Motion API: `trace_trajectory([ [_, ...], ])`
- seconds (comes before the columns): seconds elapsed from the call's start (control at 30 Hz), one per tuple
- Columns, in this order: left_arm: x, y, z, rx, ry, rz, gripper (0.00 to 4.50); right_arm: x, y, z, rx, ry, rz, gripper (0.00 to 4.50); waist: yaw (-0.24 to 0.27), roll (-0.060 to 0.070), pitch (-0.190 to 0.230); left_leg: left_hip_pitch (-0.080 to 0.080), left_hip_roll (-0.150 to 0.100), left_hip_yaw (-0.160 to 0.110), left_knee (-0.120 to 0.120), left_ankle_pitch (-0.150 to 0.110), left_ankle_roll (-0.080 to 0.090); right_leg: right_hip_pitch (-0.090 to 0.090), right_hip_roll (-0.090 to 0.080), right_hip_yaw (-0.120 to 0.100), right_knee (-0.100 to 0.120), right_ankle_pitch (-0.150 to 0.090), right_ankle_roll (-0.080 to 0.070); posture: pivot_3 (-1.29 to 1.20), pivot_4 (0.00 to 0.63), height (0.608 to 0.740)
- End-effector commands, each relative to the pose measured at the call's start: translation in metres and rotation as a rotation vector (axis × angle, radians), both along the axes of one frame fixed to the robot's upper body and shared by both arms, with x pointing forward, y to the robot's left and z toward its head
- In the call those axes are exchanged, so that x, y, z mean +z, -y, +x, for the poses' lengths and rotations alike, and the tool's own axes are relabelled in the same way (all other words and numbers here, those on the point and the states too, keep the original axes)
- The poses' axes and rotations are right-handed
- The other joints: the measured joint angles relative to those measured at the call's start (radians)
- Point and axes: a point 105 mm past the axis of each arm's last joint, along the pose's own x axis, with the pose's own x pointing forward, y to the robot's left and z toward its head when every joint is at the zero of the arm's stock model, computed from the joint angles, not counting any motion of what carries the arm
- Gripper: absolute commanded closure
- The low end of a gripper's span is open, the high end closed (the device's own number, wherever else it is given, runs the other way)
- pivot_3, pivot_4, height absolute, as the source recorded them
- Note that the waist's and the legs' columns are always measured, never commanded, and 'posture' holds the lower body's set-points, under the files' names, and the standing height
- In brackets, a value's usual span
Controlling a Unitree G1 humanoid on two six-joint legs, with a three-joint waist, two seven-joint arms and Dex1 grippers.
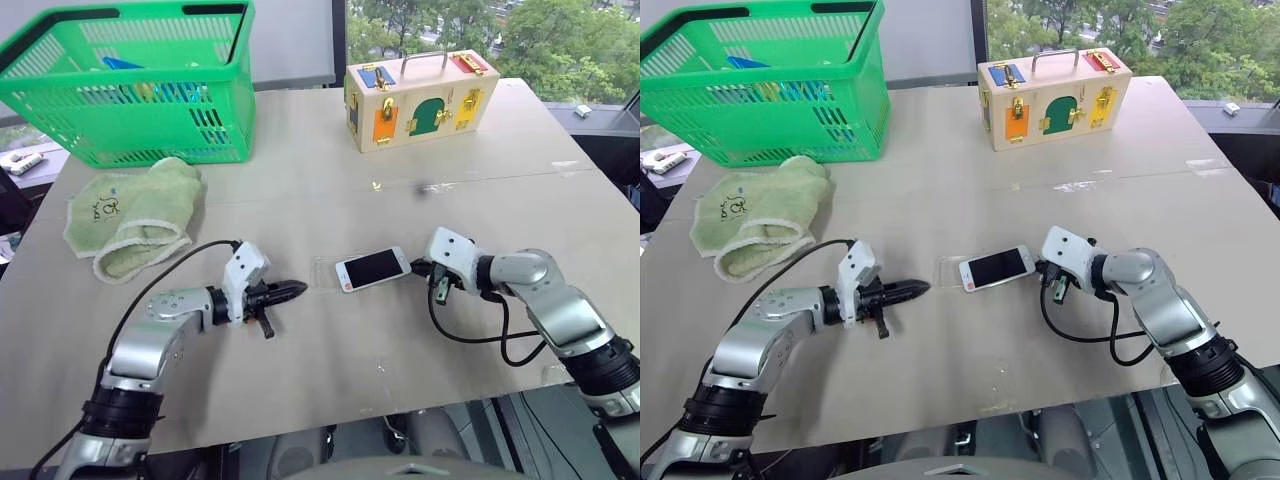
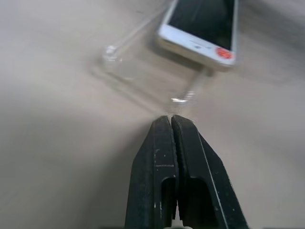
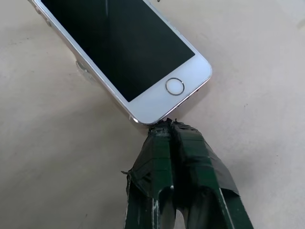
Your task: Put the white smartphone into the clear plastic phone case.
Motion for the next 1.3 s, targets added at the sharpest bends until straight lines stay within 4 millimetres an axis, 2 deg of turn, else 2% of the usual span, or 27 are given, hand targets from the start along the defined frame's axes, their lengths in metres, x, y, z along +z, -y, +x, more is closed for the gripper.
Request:
trace_trajectory([
  [0.03,0.009,0.006,0.006,-0.027,0.051,0.01,4.44,0.01,0.0,0.001,0.013,0.039,0.004,4.5,0.0,0.0,0.0,0.0,0.0,0.0,0.0,0.0,0.0,0.0,0.0,0.0,0.0,0.0,0.0,0.0,0.15,0.74],
  [0.27,0.004,0.027,0.001,-0.103,0.03,0.007,4.44,0.012,-0.005,-0.006,0.042,0.029,0.013,4.5,0.0,0.0,0.0,0.0,0.0,0.0,0.0,0.0,0.0,0.0,0.0,0.0,0.0,0.0,0.0,0.0,0.15,0.74],
  [0.53,0.002,0.021,0.0,-0.09,0.019,0.013,4.44,0.013,-0.017,-0.022,0.102,-0.014,0.057,4.5,0.0,0.0,0.0,0.0,0.0,0.0,0.0,0.0,0.0,0.0,0.0,0.0,0.0,0.0,0.0,0.0,0.15,0.74],
  [0.67,0.002,0.02,0.001,-0.084,0.018,0.012,4.44,0.016,-0.007,-0.02,0.068,-0.009,0.047,4.5,0.001,0.0,0.0,0.0,0.0,0.0,0.0,0.0,0.0,0.0,0.0,0.001,0.0,0.0,0.0,0.0,0.15,0.74],
  [0.83,0.001,0.02,0.002,-0.078,0.018,0.01,4.44,0.033,0.004,-0.026,0.078,-0.032,0.069,4.5,0.001,0.0,0.0,0.0,0.0,0.0,0.0,0.0,0.0,0.0,0.0,0.001,0.0,0.0,0.0,0.0,0.15,0.74],
  [0.9,0.001,0.02,0.002,-0.076,0.019,0.009,4.44,0.04,-0.003,-0.032,0.114,-0.042,0.105,4.5,0.001,0.0,0.0,0.0,0.0,0.0,0.0,0.0,0.0,0.0,0.0,0.001,0.0,0.0,0.0,0.0,0.15,0.74],
  [1.0,0.001,0.019,0.003,-0.071,0.019,0.006,4.44,0.047,-0.029,-0.04,0.194,-0.06,0.184,4.5,-0.001,0.0,0.0,0.0,0.0,0.0,0.0,0.0,0.0,0.0,0.0,0.001,0.001,0.0,0.0,0.0,0.15,0.74],
  [1.17,0.0,0.019,0.002,-0.072,0.016,0.006,4.44,0.028,-0.06,-0.042,0.28,-0.1,0.194,4.5,0.0,-0.001,-0.001,0.001,0.0,0.0,0.001,0.0,0.0,0.0,0.0,0.001,0.002,0.0,0.0,0.0,0.15,0.74],
  [1.3,0.0,0.019,0.002,-0.071,0.016,0.006,4.44,0.021,-0.068,-0.043,0.328,-0.146,0.203,4.5,0.001,-0.001,-0.001,0.0,0.0,0.0,0.001,0.0,0.0,0.0,0.0,0.001,0.002,0.0,0.0,0.0,0.15,0.74],
])
